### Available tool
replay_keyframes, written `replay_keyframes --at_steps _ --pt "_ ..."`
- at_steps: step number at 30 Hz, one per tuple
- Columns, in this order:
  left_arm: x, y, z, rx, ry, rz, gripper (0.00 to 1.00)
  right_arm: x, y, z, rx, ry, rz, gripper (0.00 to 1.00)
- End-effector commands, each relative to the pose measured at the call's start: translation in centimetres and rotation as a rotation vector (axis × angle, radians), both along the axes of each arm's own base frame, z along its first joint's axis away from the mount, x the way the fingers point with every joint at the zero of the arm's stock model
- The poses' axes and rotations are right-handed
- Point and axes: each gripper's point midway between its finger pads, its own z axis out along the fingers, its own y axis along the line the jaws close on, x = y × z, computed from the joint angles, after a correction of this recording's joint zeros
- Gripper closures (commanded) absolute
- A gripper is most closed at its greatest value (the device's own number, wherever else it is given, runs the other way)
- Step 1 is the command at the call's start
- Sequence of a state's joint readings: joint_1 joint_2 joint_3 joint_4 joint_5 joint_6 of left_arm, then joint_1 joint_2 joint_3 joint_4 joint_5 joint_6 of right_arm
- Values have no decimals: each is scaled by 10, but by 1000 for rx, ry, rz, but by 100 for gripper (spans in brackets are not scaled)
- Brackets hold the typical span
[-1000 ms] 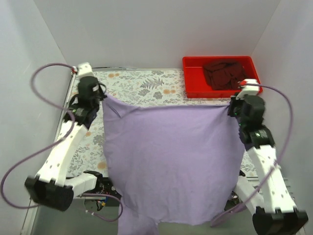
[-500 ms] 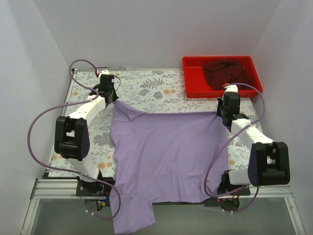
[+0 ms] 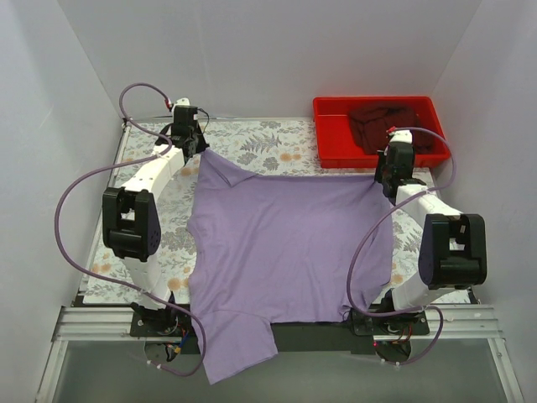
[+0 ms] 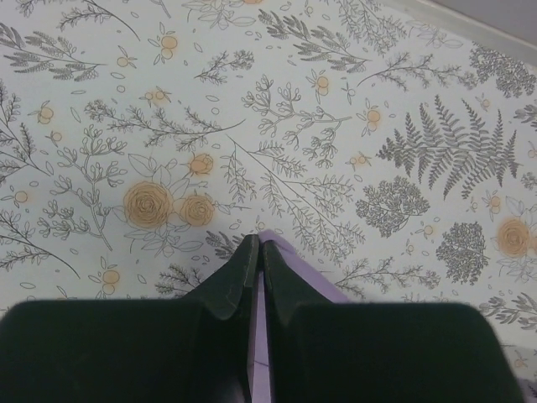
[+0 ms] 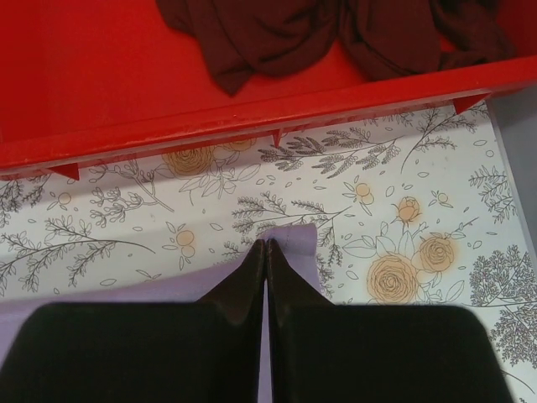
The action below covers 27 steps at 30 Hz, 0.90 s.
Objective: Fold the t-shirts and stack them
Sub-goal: Flatten the tshirt out, then fold the tshirt
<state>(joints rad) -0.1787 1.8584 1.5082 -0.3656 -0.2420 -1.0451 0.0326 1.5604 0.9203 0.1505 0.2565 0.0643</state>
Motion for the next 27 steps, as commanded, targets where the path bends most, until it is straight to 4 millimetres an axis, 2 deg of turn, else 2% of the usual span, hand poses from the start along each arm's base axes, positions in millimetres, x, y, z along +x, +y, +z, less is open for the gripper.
replay_keyframes --at_steps 1,5,7,11,13,15,16,17,19,21,23,24,26,27 --pt "7 5 21 12 -35 15 100 19 -3 28 3 -98 -8 99" --pt "15 6 26 34 -49 13 100 23 -2 25 2 -92 0 99" --pt "17 4 16 30 -19 10 100 26 -1 23 5 -84 5 99" --pt "11 3 6 23 19 6 100 28 1 22 14 -69 13 99" --pt "8 4 6 25 27 8 100 28 3 25 20 -68 19 99" --pt "1 5 15 19 23 14 100 24 3 29 24 -68 21 99" --pt "-5 6 14 19 36 18 100 22 3 31 24 -68 17 99" --pt "-9 6 23 8 25 19 100 18 1 34 24 -67 10 99" --pt "-21 6 20 0 56 21 100 12 1 33 33 -58 3 99" --pt "-32 3 27 -35 61 21 100 3 1 33 47 -44 2 99" --pt "-49 2 19 -55 105 25 100 -5 0 32 52 -27 -6 99" --pt "-56 -1 26 -89 98 27 100 -9 -1 31 58 -18 -14 99" --pt "-76 -1 13 -110 153 36 100 -17 -1 29 72 -5 -25 99" --pt "-83 -2 14 -125 158 45 100 -20 0 27 78 4 -23 99"
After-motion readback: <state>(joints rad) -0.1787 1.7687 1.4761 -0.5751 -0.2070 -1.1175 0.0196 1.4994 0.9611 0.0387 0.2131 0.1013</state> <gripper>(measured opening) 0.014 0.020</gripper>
